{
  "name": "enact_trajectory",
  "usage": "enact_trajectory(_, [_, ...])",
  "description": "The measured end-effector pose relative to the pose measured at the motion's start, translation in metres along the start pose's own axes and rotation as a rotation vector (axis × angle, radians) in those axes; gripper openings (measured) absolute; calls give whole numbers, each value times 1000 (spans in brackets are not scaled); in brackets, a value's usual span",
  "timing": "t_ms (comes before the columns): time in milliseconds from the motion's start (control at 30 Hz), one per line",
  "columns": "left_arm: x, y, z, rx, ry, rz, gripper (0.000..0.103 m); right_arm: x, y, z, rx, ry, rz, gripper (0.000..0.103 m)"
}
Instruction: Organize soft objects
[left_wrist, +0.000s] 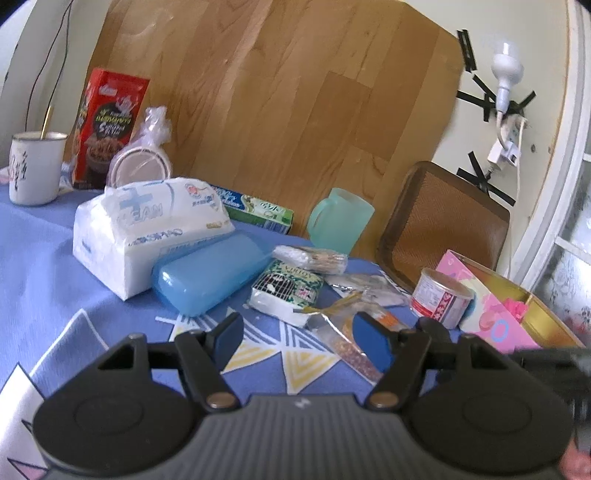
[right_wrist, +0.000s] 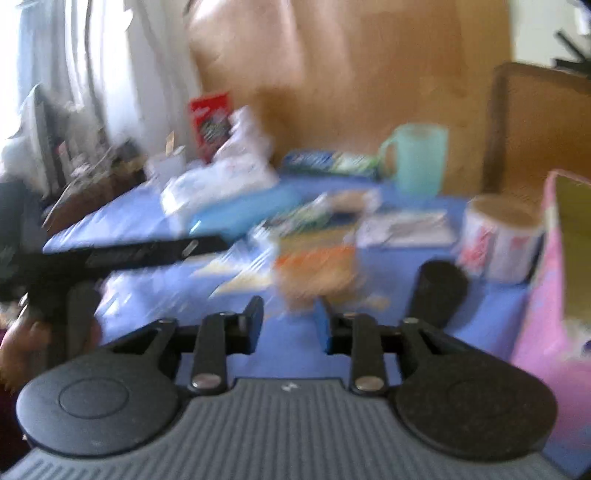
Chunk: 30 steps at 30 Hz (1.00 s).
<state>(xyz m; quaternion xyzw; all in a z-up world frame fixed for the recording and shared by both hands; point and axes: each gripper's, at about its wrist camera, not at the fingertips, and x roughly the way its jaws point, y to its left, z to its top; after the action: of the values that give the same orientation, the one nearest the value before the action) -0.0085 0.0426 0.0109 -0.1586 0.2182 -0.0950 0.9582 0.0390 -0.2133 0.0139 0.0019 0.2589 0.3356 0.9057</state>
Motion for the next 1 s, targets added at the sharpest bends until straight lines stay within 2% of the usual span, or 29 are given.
enact_trajectory(33, [0,1,0,-8,2,-2,67,1,-6,5,32,-17,-12,49])
enact_trajectory(100, [0,4,0,-22,7,-9,67,10,-18,12,84,-49,-25,56])
enact_trajectory(233, [4,3,1,-22,35,-22,67,38,-38,15,187,-23,-25,56])
enact_trajectory(267, [4,3,1,-19,41,-26,67,47,-42,12,228,6,-8,53])
enact_trajectory(300, [5,2,1,-15,48,-30,67,53,-45,8,260,38,7,44])
enact_trajectory(400, [6,1,0,-10,58,-40,67,44,-36,-4,273,35,63,30])
enact_trajectory(567, [10,1,0,-12,93,-67,67,8,-15,-27,243,19,96,26])
enact_trajectory(667, [12,2,0,-22,119,-86,69,-7,-13,-40,236,-18,96,34])
enact_trajectory(700, [12,2,0,-25,122,-89,70,-8,-16,-44,248,-26,90,45])
enact_trajectory(733, [12,2,0,-26,122,-87,71,-8,-21,-46,280,-28,86,52])
enact_trajectory(800, [12,1,0,-22,122,-71,80,-7,-31,-44,339,-43,99,53])
enact_trajectory(900, [13,0,0,-19,132,-62,82,-6,-35,-44,368,-45,108,56])
enact_trajectory(1000, [13,0,0,-18,131,-56,82,-8,-29,-45,327,-57,115,58])
